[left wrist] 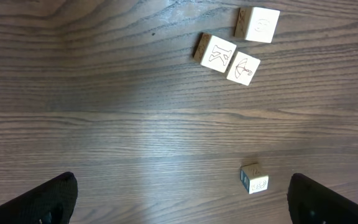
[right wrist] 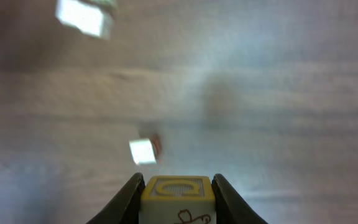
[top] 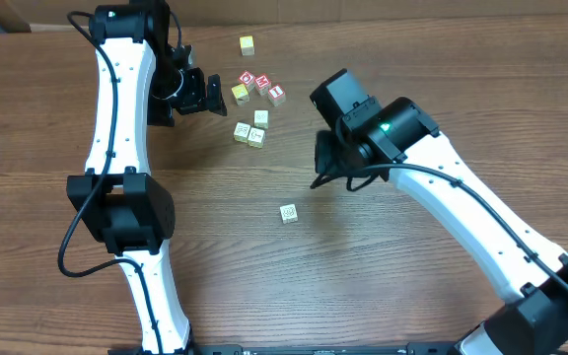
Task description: Flip 5 blocks
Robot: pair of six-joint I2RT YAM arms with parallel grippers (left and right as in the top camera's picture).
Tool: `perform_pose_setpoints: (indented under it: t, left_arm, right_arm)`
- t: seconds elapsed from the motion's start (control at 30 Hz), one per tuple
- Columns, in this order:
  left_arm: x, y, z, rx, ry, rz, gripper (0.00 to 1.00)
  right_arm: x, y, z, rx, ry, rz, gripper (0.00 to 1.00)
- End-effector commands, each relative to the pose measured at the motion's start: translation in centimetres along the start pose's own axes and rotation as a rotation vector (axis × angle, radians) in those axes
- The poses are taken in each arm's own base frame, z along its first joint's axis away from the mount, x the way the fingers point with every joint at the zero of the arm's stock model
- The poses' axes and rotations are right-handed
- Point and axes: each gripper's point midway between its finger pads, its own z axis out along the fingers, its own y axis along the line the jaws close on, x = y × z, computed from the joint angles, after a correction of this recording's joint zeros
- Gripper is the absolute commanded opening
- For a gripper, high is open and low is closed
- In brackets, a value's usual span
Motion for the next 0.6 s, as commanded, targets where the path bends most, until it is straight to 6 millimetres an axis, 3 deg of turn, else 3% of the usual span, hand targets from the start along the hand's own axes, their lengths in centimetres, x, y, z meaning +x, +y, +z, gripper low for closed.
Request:
perform_pose_setpoints:
  t: [0.0,0.17,0.37,0.53,0.57]
  left_arm:
    - [-0.3,0.2,-0.1,-0.004,-0.01,-0.01,0.99]
    - [-0.3,0.2,-0.1,-0.004,-0.01,-0.01,1.0]
    - [-0.3,0.2,-0.1,-0.004,-0.01,-0.01,1.0]
    - [-0.3,0.2,-0.1,-0.004,-0.011,-0.01,1.0]
    - [-0.3,0.2,-0.1,-0.004,-0.01,-0.01,1.0]
  right_arm:
    - [2.8,-0.2,2.7,-0.005,0.134,0.0,0.28]
    - [5.0,0.1,5.7,-0.041,0.188,-0.011,0.28]
    - [5.7,0.7,8.5,-0.071,0.159,-0.035,0.29]
    - [5.8,0.7,8.9,-0.067,0.158,-0.039,0.84]
    - [5.8,0.7,8.9,-0.063,0.156,-0.038,0.89]
